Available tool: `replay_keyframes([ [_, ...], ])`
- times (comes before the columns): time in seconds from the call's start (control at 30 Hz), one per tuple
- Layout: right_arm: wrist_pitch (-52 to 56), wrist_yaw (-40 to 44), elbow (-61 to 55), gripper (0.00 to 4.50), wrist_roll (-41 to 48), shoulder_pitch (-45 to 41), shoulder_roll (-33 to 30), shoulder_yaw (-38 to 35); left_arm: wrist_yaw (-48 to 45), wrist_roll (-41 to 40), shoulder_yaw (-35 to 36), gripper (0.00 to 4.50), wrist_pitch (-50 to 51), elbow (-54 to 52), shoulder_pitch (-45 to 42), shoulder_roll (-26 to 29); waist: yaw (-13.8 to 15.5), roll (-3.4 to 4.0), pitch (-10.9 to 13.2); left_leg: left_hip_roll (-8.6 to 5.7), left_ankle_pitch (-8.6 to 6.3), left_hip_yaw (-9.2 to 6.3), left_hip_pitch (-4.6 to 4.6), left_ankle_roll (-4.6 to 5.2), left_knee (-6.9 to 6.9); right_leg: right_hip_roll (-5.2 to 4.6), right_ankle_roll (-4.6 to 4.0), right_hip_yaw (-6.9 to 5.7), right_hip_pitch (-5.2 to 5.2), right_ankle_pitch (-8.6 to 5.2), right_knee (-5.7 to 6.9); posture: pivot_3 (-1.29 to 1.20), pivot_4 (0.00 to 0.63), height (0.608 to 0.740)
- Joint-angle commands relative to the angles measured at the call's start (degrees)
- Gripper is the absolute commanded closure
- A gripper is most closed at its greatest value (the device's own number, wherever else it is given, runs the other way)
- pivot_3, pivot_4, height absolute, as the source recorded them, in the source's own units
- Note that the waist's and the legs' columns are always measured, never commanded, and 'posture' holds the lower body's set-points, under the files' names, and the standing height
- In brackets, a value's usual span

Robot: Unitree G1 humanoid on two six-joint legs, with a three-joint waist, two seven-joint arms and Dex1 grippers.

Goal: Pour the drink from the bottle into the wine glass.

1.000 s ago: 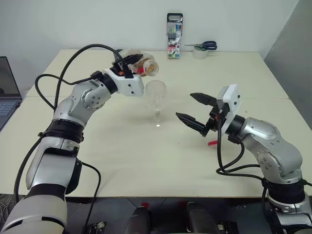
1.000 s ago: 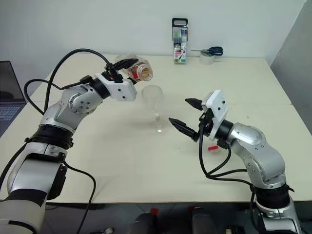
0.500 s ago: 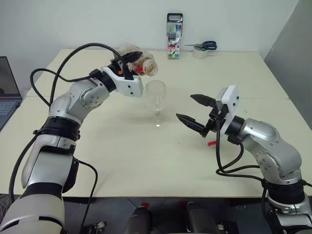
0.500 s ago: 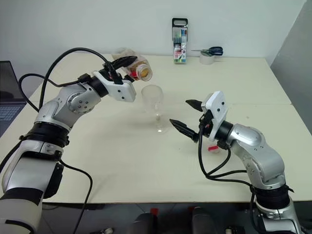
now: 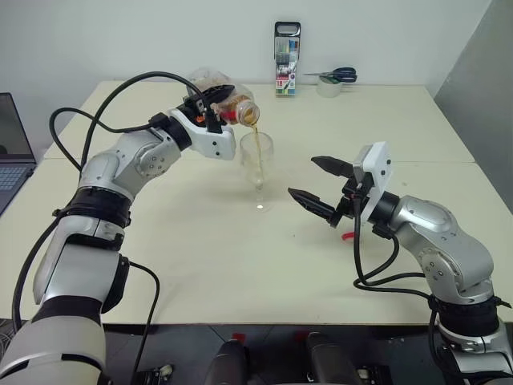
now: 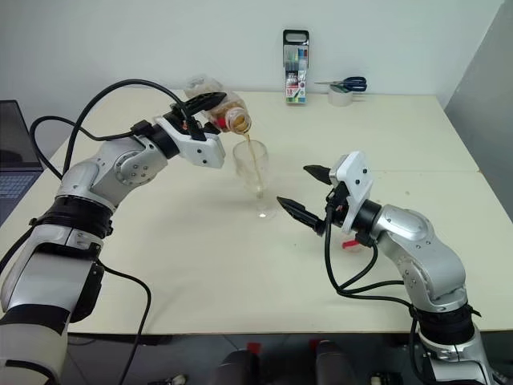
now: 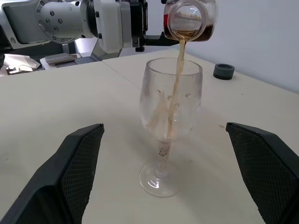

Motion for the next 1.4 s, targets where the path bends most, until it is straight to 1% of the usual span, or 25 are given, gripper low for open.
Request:
replay_keyframes([
  [0.03,-0.75,0.09,-2.65,0.00,1.07,0.13,0.21,-0.33,1.76,0.00,0.26,2.79,-0.80,0.08,-2.47,1.43,-0.01,0.00,0.00,0.00,0.00,0.00,0.00,0.00,0.00,0.00,0.00,0.00,0.00,0.00,0.00,0.00,0.150,0.740],
  [0.77,-2.75,0.41,-1.91,0.00,0.61,0.40,1.17,-0.02,3.65,1.95,-1.75,2.79,-2.09,3.01,-4.58,3.07,-0.48,0.00,0.00,-0.01,0.00,0.00,0.01,0.00,0.02,0.00,0.00,0.01,-0.02,0.00,0.11,0.00,0.150,0.740],
  [1.4,-4.62,1.11,-1.27,0.00,-0.92,-0.03,0.42,1.90,4.46,3.11,-2.75,2.79,-3.15,4.77,-6.56,3.62,-0.52,0.00,0.00,-0.02,0.00,0.00,0.01,-0.01,0.05,-0.01,0.00,0.02,-0.07,0.00,0.24,0.00,0.150,0.740],
])
